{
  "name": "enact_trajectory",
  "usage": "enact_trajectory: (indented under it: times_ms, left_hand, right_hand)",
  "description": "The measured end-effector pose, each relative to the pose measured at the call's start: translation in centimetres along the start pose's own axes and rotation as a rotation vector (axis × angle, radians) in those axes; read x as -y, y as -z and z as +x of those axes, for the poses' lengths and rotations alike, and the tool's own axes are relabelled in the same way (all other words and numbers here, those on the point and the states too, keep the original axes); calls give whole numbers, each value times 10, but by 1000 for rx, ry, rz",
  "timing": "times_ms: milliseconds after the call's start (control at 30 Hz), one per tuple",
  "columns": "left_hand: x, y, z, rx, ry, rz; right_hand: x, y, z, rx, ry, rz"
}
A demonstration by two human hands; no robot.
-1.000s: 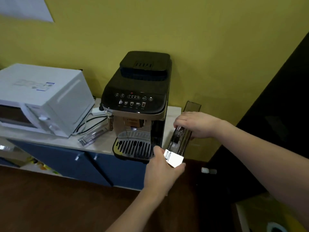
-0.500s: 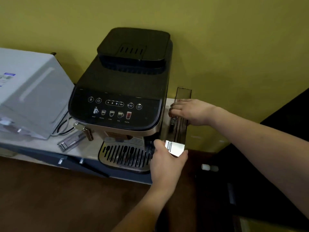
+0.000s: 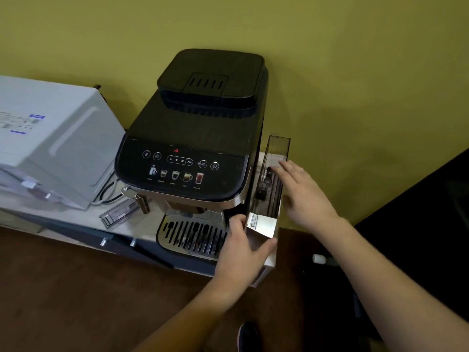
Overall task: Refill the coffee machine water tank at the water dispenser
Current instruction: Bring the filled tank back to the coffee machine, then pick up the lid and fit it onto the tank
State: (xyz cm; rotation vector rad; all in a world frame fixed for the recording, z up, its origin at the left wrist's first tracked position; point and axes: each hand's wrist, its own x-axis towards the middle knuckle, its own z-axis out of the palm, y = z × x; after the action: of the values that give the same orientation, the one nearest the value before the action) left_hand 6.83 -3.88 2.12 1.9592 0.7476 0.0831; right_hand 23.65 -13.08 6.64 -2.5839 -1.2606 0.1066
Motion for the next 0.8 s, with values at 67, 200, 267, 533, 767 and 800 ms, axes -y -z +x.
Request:
enact_trajectory:
  times_ms: [67, 200, 267, 533, 767, 800]
  left_hand:
    - [13, 21, -7, 27, -47, 86]
    - [50, 70, -7, 7, -47, 192]
    - [70, 96, -4, -13, -57, 217]
    - [151, 237, 19, -125, -47, 264]
    - [217, 330, 83, -165, 71, 356]
    - [225, 333, 95, -131, 54, 405]
  right_hand:
    - [20, 1, -24, -198, -79, 212]
    - [76, -14, -52, -372, 99, 328]
    - [102, -31, -58, -339, 244, 330]
    - [227, -96, -17, 51, 387, 302]
    - [311, -185, 95, 326, -380, 771]
    - [320, -201, 112, 333, -512, 820]
